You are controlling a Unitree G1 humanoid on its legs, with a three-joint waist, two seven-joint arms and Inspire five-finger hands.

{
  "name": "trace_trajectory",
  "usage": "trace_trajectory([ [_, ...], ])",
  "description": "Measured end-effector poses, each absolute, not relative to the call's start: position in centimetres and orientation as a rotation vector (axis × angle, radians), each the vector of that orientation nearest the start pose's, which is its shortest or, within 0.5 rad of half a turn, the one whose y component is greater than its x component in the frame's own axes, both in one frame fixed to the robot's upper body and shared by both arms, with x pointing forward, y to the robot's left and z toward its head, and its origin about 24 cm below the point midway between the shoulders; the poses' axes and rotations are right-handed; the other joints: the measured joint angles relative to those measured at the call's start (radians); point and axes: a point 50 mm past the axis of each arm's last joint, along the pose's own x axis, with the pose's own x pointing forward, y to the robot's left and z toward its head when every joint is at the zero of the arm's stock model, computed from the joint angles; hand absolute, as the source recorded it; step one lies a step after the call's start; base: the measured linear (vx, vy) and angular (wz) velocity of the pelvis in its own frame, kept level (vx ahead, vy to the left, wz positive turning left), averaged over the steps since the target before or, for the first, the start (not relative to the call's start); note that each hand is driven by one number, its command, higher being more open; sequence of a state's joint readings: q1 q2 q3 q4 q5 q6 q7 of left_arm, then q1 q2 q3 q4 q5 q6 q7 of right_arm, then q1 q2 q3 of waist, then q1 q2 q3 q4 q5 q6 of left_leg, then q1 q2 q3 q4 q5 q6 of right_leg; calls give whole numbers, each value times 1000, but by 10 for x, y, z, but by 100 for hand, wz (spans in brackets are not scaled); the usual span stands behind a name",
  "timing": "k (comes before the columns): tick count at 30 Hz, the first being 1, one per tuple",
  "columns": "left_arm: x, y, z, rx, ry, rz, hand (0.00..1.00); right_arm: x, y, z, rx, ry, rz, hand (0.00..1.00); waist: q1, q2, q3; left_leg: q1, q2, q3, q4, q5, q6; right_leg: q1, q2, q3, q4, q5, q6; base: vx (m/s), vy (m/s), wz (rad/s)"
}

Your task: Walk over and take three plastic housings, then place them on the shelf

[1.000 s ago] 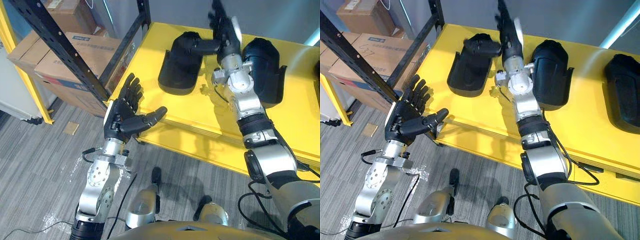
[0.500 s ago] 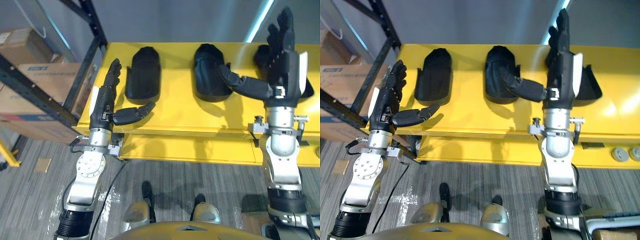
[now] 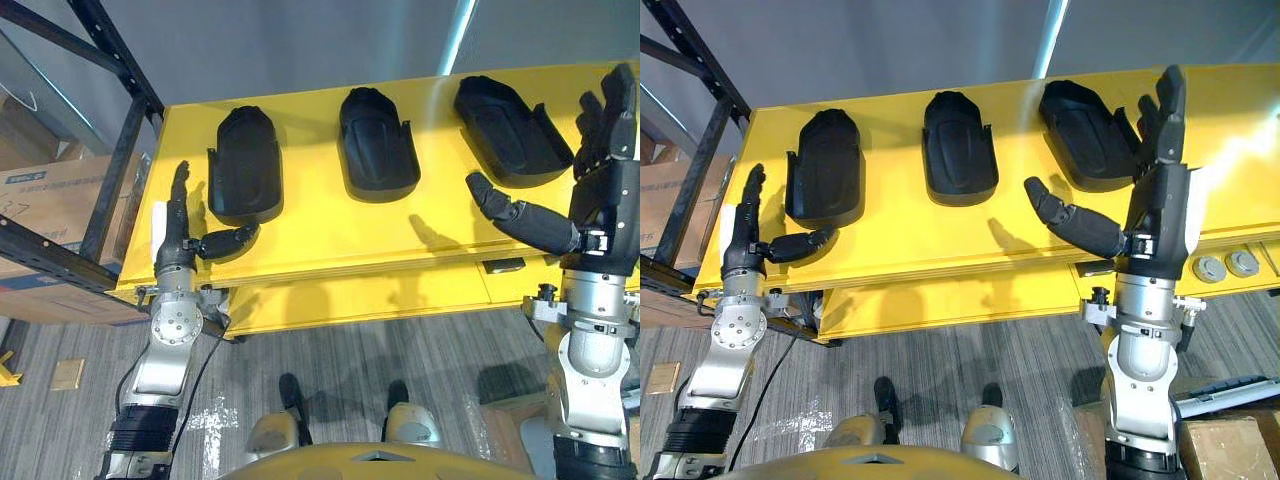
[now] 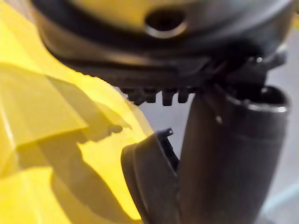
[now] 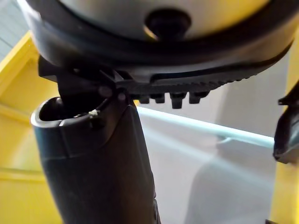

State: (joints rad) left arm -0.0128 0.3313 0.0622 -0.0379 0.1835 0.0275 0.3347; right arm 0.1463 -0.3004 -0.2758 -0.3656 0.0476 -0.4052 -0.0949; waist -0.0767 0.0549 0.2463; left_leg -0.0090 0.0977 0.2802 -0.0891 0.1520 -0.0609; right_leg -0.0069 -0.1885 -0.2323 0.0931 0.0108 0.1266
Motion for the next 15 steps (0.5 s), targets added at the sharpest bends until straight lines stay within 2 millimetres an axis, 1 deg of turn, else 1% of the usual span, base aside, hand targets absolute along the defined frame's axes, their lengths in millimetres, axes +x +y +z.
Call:
trace_trajectory([
  [3, 251, 244, 77, 527, -118, 453, 100, 195, -242, 154, -332, -677, -246, 100, -5, 0, 0, -12, 0, 8, 3, 0, 0, -27, 0, 14, 14, -1, -1, -7, 6, -9],
  [5, 254, 246, 77, 525, -120, 488, 100, 195, -242, 153, -323, -673, -247, 100, -6, 0, 0, -13, 0, 11, 3, 0, 0, -34, -1, 18, 23, -3, -4, -4, 2, -4],
  [12, 256, 250, 81, 525, -128, 544, 100, 195, -237, 149, -301, -657, -224, 100, -8, 1, 1, -22, 1, 23, 3, -3, -4, -61, -1, 35, 42, -12, -15, -9, 5, -6],
  [15, 263, 252, 82, 520, -128, 564, 100, 197, -232, 147, -289, -650, -203, 100, -10, 5, 5, -38, 2, 27, 3, -1, -3, -87, -1, 43, 53, -12, -16, -15, 4, -6],
])
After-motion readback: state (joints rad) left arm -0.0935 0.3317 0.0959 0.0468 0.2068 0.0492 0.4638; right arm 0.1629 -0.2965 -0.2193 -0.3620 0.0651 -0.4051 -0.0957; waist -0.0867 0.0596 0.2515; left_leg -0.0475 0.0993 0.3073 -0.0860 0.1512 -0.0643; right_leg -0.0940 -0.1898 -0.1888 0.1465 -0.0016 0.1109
